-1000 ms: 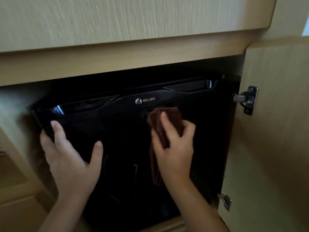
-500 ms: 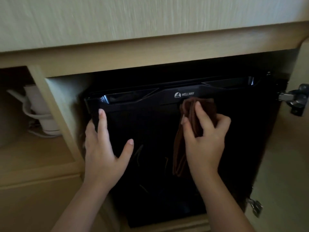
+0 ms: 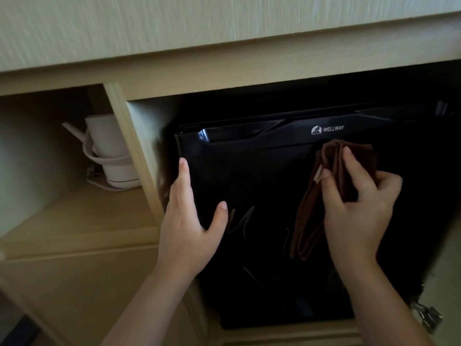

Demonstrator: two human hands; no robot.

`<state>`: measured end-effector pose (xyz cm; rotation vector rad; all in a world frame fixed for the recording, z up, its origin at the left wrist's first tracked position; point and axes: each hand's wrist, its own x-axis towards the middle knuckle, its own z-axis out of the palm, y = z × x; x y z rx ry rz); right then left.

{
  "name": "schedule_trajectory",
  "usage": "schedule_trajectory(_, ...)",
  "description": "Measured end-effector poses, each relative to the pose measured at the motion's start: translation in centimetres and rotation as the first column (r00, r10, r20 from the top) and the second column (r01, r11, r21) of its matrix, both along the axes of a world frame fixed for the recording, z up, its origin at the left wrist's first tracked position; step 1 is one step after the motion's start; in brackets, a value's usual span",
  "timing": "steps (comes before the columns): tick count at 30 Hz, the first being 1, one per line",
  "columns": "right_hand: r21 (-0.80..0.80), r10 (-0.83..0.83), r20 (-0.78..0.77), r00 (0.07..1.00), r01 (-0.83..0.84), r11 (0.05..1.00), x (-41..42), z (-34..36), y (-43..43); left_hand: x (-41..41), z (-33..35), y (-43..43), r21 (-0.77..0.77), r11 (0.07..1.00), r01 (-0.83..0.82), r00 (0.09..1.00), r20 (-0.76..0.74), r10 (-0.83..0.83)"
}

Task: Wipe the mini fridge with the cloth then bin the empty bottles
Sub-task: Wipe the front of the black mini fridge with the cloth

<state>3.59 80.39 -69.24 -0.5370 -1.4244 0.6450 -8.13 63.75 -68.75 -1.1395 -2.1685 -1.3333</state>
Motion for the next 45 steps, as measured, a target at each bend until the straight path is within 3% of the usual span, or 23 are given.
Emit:
schedule_trajectory(4, 0.136, -0.046, 0.116, 0.992, 0.030, 0.990, -3.4, -1.9, -3.7, -0.5, -1.0, -1.6, -0.029, 0.997, 0.065, 0.996, 0.061, -0.064)
schedule_trajectory(10, 0.296, 0.114, 0.424, 0.898, -0.256, 0.920, -6.5, -6.1, -8.9, -1.1, -2.2, -3.5, -0.059, 0.987, 0.148, 0.981, 0.135, -0.139)
schedule_trajectory(13, 0.301, 0.101, 0.368, 0.924, -0.221, 0.928, -5.3, -5.4, -7.4, -1.3, -2.2, -4.0, -0.012, 0.983, 0.185, 0.970, 0.162, -0.181)
schedule_trajectory(17, 0.164, -0.031, 0.141, 0.990, 0.008, 0.986, -2.8, -2.7, -3.1, -1.4, -2.0, -4.0, 0.011, 0.980, 0.200, 0.965, 0.171, -0.199)
schedule_trajectory(20, 0.121, -0.043, 0.107, 0.993, 0.030, 0.992, -2.5, -2.3, -2.9, -1.5, -2.2, -4.3, 0.021, 0.977, 0.211, 0.961, 0.176, -0.211)
schedule_trajectory(24, 0.185, -0.062, 0.203, 0.977, 0.024, 0.982, -5.0, -3.9, -5.9, -1.6, -2.6, -4.9, 0.039, 0.979, 0.201, 0.962, 0.180, -0.204)
schedule_trajectory(28, 0.348, -0.012, 0.409, 0.913, -0.143, 0.926, -6.7, -6.1, -9.1, -1.4, -2.6, -5.5, 0.049, 0.983, 0.175, 0.971, 0.156, -0.180)
schedule_trajectory(31, 0.344, 0.068, 0.456, 0.887, -0.246, 0.906, -6.5, -6.6, -9.2, -1.1, -2.2, -5.7, 0.042, 0.986, 0.163, 0.973, 0.161, -0.168)
schedule_trajectory(37, 0.048, 0.133, 0.048, 0.990, -0.136, 0.990, -5.6, -0.7, -7.4, -1.0, -1.2, -6.4, 0.093, 0.981, 0.170, 0.969, 0.163, -0.183)
schedule_trajectory(39, -0.030, 0.142, 0.007, 0.990, -0.142, 0.989, -5.9, 1.0, -7.4, -0.8, -1.0, -6.8, 0.082, 0.982, 0.172, 0.969, 0.167, -0.183)
schedule_trajectory(45, 0.358, -0.025, 0.304, 0.952, -0.090, 0.930, -8.1, -2.3, -10.0, -0.7, -1.0, -8.1, 0.087, 0.979, 0.183, 0.970, 0.145, -0.195)
